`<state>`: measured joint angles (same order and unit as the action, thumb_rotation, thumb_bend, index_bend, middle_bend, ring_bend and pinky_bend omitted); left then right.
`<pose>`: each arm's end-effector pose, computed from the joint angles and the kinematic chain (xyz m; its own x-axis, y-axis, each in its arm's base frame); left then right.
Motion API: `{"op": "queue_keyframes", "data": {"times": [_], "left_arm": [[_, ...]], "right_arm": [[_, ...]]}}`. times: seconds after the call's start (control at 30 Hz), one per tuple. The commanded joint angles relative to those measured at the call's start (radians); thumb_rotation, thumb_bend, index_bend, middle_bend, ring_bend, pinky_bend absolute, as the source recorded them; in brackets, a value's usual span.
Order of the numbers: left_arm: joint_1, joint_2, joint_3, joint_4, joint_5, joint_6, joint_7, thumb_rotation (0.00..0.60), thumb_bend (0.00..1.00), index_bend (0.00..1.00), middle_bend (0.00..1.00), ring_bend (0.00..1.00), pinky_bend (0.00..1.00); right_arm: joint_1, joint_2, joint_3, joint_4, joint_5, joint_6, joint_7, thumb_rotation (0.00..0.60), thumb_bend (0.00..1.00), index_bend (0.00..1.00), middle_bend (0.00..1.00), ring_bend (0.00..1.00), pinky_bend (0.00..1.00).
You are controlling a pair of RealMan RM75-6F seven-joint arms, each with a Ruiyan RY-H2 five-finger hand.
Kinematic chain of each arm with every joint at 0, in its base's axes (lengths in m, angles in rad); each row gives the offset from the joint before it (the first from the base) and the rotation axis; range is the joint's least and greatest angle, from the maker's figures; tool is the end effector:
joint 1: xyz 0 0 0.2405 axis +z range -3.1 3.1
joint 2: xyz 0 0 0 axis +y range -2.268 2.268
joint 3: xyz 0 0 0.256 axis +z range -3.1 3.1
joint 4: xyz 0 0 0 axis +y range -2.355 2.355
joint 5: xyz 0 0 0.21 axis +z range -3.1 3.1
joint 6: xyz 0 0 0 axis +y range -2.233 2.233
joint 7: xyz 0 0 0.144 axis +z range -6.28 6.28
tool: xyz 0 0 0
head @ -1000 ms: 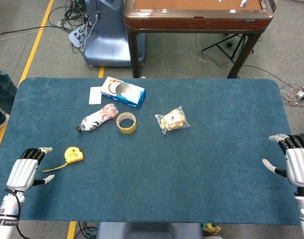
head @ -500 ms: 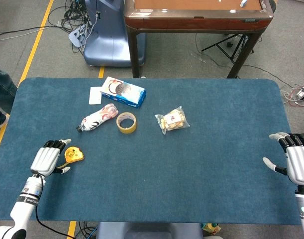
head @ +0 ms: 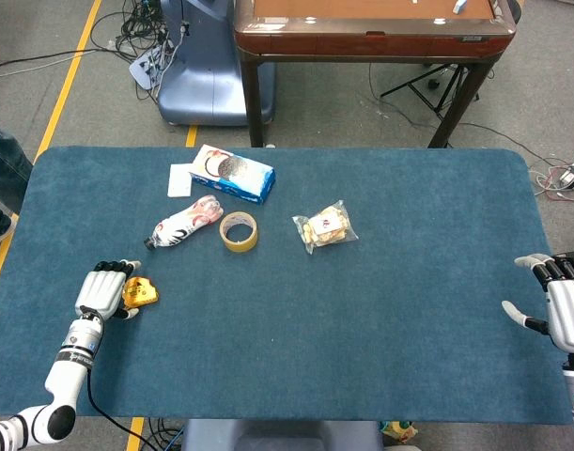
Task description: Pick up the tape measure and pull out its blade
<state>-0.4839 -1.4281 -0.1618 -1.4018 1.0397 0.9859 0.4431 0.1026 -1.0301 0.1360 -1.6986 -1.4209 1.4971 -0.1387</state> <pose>-0.2834 0.3145 0.0401 0.5580 0.2968 0.7749 0.8204 -0.0569 -0.5690 -0.2975 -0.2023 0.1971 0.5062 0.0954 0.8571 -0.8624 0.0501 0.5037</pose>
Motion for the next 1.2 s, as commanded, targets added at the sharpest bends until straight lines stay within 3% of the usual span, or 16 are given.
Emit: {"op": "queue_keyframes", "data": {"times": [0.03, 0.3, 0.73, 1.2], "left_arm": [[-0.014, -0.01, 0.002, 0.012, -0.035, -0.014, 0.022, 0.6, 0.12, 0.21, 0.2, 0.17, 0.13], [-0.035, -0.021, 0.005, 0.016, -0.083, -0.027, 0.033, 0.6, 0.12, 0.24, 0.21, 0.18, 0.13], [-0.059, -0.049, 0.01, 0.062, -0.117, -0.032, 0.023, 0.6, 0.12, 0.32, 0.3, 0.25, 0.14], [-0.061, -0.074, -0.017, 0.13, -0.079, -0.053, -0.146, 0.6, 0.15, 0.49, 0.51, 0.37, 0.18]], "right_arm": [[0.0, 0.0, 0.0, 0.0, 0.001, -0.001, -0.001, 0.6, 0.22, 0.34, 0.33, 0.28, 0.23], [-0.004, 0.001, -0.003, -0.002, 0.008, -0.002, -0.003, 0.6, 0.22, 0.34, 0.33, 0.28, 0.23], [-0.008, -0.003, -0.005, 0.007, 0.013, -0.002, 0.003, 0.6, 0.22, 0.34, 0.33, 0.28, 0.23], [-0.002, 0.0, -0.006, -0.007, 0.012, -0.013, -0.012, 0.6, 0.22, 0.34, 0.33, 0.28, 0.23]]}}
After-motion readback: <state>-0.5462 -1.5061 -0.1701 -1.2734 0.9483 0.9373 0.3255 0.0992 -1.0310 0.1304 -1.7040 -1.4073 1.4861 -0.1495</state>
